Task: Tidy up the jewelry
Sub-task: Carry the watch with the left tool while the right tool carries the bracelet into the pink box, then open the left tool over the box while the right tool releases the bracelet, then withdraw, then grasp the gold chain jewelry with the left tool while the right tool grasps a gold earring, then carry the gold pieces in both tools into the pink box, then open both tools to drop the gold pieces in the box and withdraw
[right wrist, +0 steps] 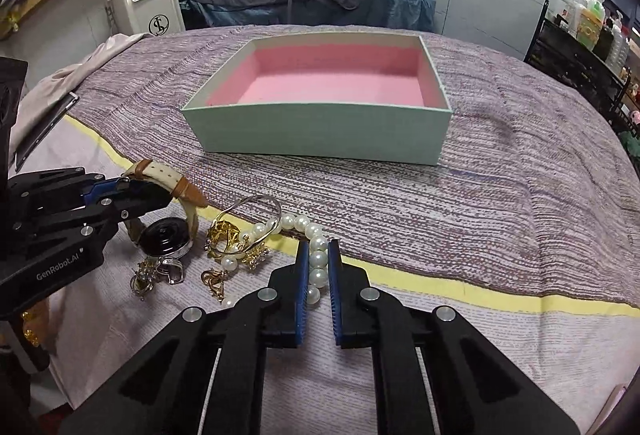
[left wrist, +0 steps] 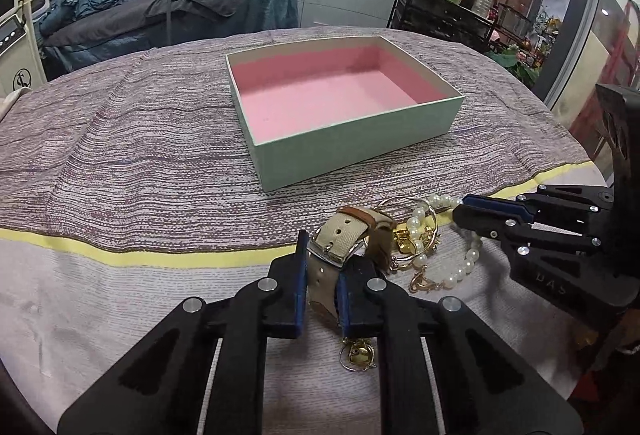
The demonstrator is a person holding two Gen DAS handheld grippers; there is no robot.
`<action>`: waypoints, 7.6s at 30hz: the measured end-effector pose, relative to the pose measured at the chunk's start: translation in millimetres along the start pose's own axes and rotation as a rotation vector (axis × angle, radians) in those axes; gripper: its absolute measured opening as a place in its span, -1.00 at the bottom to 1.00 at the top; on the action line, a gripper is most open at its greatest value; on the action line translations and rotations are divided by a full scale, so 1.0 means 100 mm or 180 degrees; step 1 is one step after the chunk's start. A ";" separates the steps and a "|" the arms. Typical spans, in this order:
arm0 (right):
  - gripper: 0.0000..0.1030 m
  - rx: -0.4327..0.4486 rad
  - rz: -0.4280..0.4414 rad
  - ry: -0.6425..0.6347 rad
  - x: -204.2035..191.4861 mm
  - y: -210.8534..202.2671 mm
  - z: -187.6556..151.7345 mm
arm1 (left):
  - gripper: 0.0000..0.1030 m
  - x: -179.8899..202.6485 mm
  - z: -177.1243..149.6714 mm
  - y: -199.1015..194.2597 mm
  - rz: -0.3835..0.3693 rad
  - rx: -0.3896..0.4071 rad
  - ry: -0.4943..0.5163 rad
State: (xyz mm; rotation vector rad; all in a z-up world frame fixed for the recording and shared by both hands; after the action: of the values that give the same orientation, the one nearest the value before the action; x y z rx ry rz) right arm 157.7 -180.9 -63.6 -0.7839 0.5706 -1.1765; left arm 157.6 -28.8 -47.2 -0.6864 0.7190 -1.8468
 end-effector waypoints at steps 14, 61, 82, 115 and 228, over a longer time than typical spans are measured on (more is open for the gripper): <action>-0.82 0.0546 0.0165 -0.0183 -0.01 -0.60 0.45 | -0.78 -0.02 0.40 -0.21 -0.0040 0.0191 0.0184; -0.28 0.0482 0.0047 0.0368 0.40 0.28 1.23 | 0.40 -0.09 1.34 0.72 0.0546 0.0124 0.0376; 0.43 0.0483 -0.0174 0.0442 0.37 -0.18 0.45 | 0.88 0.02 0.42 -0.24 0.0547 0.0532 0.0394; 0.01 0.0038 -0.0018 -0.0006 -0.01 -0.05 -0.23 | 0.13 0.16 -0.54 -0.10 0.0059 -0.0012 0.0224; 0.52 0.0464 -0.0111 0.0189 0.37 -0.05 0.81 | 0.88 -0.34 0.50 -0.16 0.0468 0.0428 0.0031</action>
State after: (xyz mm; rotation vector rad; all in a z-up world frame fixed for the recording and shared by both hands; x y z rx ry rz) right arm 226.4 -198.0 -10.0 -0.6384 0.5154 -1.2621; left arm 196.3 -0.7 -7.2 -0.5241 0.6283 -1.7469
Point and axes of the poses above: each gripper's, at about its wrist camera, not at the fingertips, and y roughly the way its jaws point, x to its right, z to its top, the point moved 3 cm from there along y, roughly the way its jaws point
